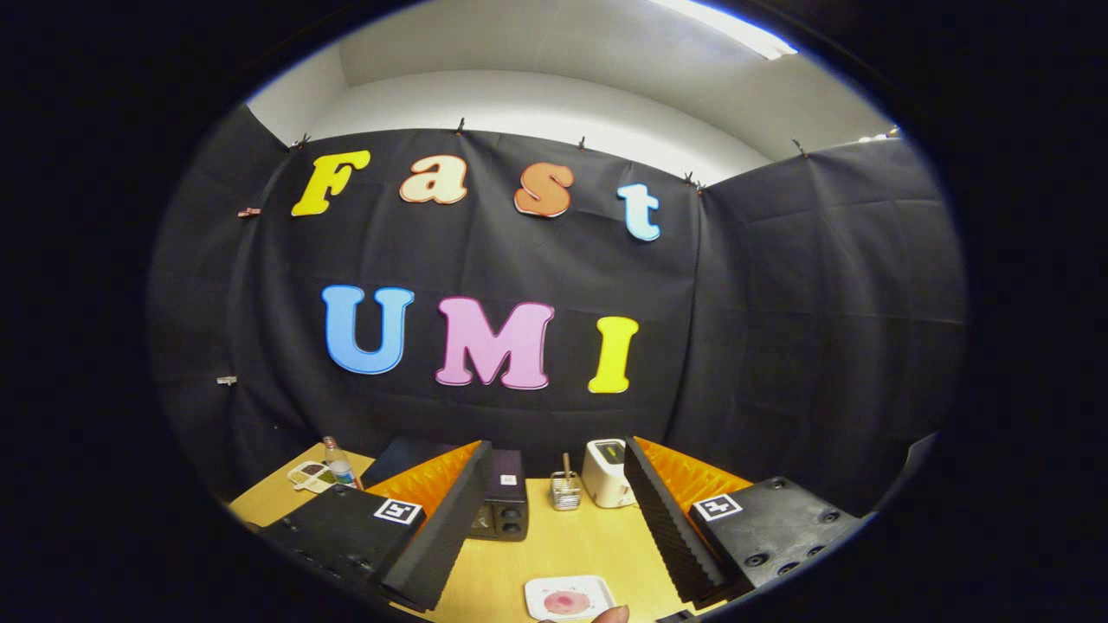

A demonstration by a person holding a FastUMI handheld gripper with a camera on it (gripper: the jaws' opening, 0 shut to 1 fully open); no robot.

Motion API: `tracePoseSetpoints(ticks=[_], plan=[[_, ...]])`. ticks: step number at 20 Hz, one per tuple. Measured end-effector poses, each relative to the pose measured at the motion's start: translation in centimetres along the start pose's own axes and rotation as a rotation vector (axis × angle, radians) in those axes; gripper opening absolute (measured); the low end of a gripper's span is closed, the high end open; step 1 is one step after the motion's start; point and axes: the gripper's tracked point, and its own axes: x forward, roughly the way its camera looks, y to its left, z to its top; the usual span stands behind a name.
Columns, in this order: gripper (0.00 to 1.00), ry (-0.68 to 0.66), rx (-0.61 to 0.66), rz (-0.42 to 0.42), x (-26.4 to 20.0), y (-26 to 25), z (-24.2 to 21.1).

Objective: Open the toaster oven, put the food inside, and close the toaster oven door.

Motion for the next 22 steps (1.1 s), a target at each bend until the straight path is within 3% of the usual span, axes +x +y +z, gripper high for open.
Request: tracePoseSetpoints(ticks=[10, 14, 22], plan=[[0.98, 0.163, 0.101, 0.139, 9.8, 13.0, -11.5], [0.98, 0.257, 0.119, 0.146, 14.1, 15.8, -18.1], [1.00, 0.387, 0.062, 0.141, 20.3, 20.0, -26.3]])
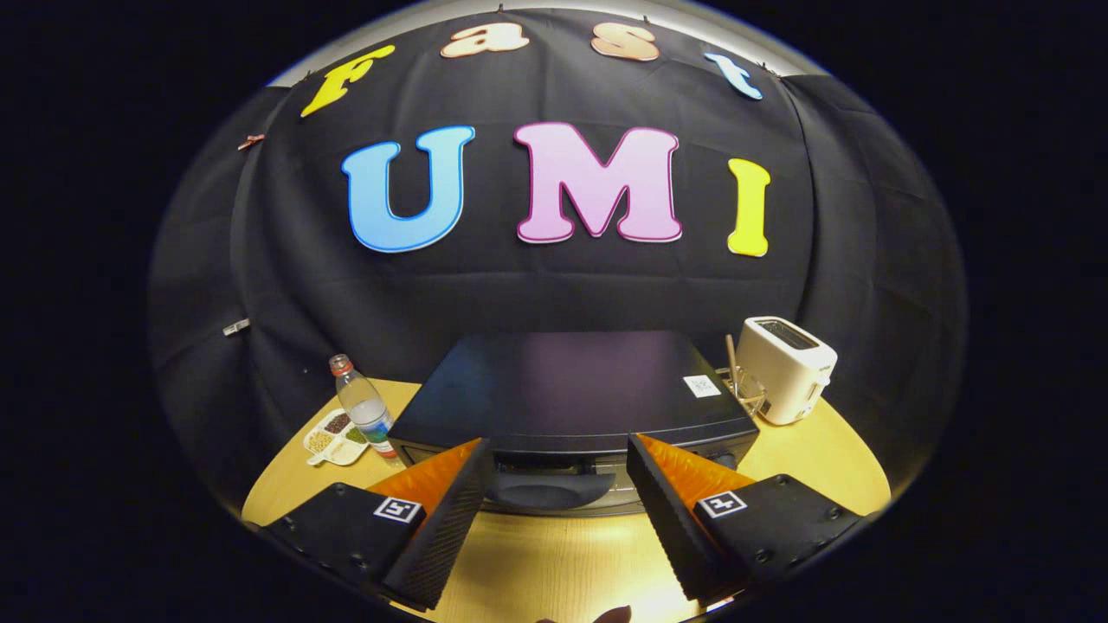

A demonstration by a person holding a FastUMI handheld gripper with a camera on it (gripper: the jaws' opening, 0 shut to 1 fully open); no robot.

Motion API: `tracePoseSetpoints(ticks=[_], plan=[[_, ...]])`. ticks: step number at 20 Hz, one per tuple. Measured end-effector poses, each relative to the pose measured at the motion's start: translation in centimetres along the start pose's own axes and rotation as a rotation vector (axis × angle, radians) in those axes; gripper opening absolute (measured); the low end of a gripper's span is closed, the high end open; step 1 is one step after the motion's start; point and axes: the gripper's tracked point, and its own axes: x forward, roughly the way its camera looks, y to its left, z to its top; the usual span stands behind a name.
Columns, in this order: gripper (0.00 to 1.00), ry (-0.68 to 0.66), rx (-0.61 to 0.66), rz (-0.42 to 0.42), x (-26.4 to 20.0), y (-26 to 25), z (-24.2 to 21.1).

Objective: Open the toaster oven, put the food inside, and close the toaster oven door.

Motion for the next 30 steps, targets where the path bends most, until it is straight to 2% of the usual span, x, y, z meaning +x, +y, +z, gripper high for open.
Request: tracePoseSetpoints(ticks=[5, 10, 14, 19, 30], plan=[[1.00, 0.069, -0.028, -0.023, 2.2, 0.1, -2.6], [0.99, 0.077, -0.012, -0.044, 3.2, 0.4, -2.9], [0.99, 0.075, -0.001, -0.043, 1.3, 0.3, -3.9], [0.98, 0.091, 0.006, -0.048, -2.4, 0.1, -7.8], [0.98, 0.289, -0.036, -0.047, -6.4, -0.5, -18.2]])
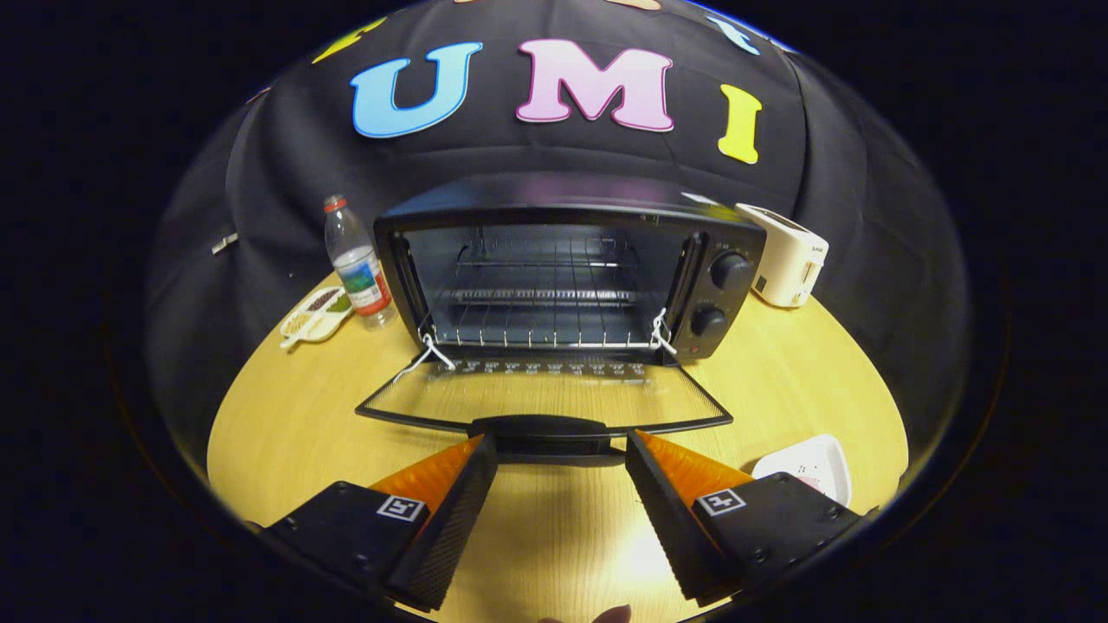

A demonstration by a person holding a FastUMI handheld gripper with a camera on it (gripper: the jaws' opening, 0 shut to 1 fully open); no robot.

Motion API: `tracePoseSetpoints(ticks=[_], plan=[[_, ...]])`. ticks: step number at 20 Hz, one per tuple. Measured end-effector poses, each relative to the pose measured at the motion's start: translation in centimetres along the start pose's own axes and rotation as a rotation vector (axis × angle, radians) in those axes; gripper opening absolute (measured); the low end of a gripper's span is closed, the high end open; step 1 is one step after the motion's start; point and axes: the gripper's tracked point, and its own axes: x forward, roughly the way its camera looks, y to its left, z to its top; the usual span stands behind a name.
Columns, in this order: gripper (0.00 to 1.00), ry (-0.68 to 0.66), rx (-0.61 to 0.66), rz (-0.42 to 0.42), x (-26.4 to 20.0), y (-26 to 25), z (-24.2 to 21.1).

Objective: Open the toaster oven, put the food inside, and close the toaster oven door.

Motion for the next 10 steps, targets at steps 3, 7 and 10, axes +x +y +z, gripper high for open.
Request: tracePoseSetpoints(ticks=[3, 7, 10], plan=[[0.98, 0.026, 0.008, 0.020, -0.9, 0.2, -1.6], [0.98, 0.026, 0.028, 0.063, -2.8, -0.1, -1.1], [0.98, 0.027, 0.052, 0.098, -5.8, -1.2, -0.5]])
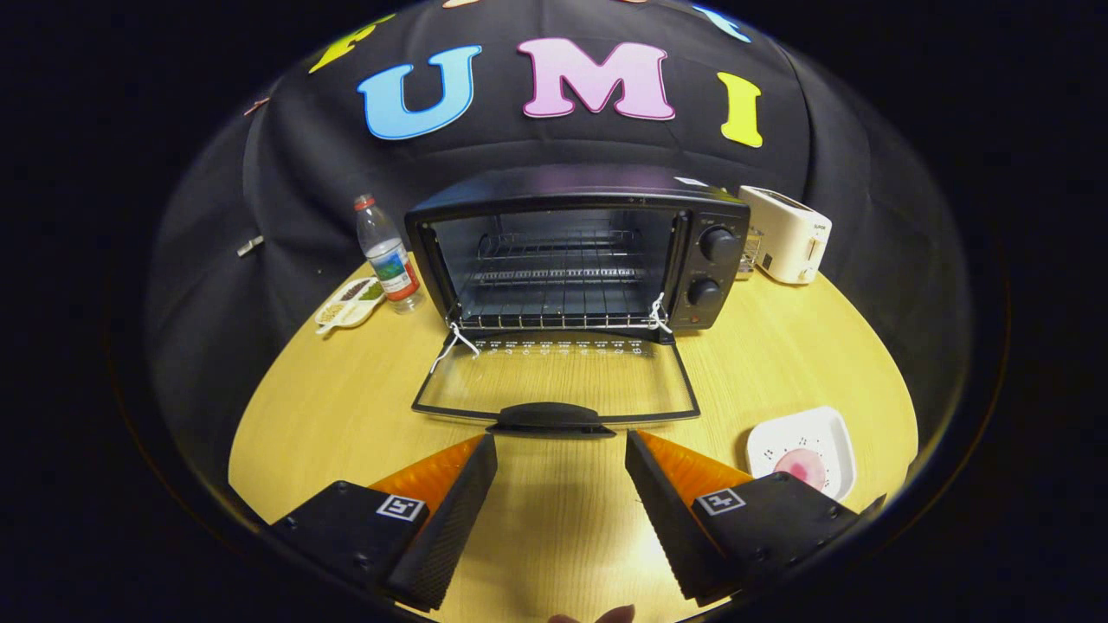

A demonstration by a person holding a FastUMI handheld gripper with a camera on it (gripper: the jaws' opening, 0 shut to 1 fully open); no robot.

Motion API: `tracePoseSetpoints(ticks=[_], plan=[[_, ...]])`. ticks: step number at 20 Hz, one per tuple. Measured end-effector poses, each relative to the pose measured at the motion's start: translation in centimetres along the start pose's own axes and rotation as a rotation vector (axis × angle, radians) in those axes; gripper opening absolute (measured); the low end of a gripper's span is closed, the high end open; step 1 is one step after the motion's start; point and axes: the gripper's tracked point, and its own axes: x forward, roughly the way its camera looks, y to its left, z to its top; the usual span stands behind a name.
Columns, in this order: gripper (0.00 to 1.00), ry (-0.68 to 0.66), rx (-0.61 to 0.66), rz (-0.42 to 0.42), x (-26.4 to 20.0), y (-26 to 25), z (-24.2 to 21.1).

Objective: Open the toaster oven, put the food inside, and close the toaster oven door.

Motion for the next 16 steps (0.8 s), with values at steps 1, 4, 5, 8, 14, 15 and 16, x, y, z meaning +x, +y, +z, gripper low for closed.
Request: tracePoseSetpoints(ticks=[1, 4, 5, 8, 14, 15, 16], plan=[[0.98, 0.008, 0.002, -0.002, -0.9, -0.8, 0.2], [0.98, 0.041, 0.005, 0.000, -4.1, -3.7, 0.2], [0.98, 0.052, 0.014, 0.001, -5.1, -4.7, 0.4], [0.98, 0.084, 0.061, -0.002, -7.0, -8.7, 1.4], [0.99, 0.180, 0.170, -0.047, -6.7, -19.1, 2.3], [0.99, 0.213, 0.169, -0.058, -6.0, -20.9, 2.0], [0.99, 0.251, 0.166, -0.066, -5.3, -22.5, 1.6]])
